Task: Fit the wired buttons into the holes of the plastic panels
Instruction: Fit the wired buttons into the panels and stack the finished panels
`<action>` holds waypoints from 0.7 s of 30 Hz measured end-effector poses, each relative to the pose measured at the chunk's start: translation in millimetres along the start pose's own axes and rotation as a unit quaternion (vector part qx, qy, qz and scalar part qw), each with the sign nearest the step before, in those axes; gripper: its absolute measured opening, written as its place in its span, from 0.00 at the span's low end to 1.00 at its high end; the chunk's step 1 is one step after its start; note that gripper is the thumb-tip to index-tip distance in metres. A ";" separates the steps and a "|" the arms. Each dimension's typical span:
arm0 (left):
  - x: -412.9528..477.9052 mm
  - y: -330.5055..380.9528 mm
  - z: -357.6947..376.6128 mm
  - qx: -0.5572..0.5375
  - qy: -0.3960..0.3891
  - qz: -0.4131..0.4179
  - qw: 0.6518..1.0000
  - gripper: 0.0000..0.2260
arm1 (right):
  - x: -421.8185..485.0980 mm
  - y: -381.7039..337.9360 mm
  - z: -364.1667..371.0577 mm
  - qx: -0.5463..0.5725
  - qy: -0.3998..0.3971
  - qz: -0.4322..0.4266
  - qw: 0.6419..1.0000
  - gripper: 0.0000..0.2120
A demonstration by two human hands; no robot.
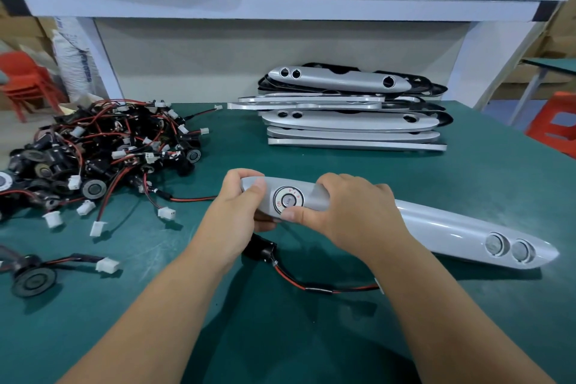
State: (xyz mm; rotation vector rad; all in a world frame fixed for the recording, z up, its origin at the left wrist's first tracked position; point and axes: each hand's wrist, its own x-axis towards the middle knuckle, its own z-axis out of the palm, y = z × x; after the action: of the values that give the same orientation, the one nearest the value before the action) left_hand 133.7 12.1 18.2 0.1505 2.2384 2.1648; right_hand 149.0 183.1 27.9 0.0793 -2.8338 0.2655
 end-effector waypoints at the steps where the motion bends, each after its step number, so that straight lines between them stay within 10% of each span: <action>1: -0.7 0.3 0.3 -0.003 0.000 0.000 1.000 0.05 | 0.8 0.6 -0.4 0.007 -0.007 0.001 1.000 0.36; 21: -12.7 7.2 10.6 -0.009 -0.045 -0.004 0.999 0.08 | 2.7 7.4 -31.2 0.044 -0.115 0.032 0.992 0.27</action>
State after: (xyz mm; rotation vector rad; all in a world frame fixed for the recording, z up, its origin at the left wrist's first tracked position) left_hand 147.6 21.9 24.3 0.2330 2.1675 2.1277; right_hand 154.7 196.2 56.8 0.0398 -3.0571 0.4198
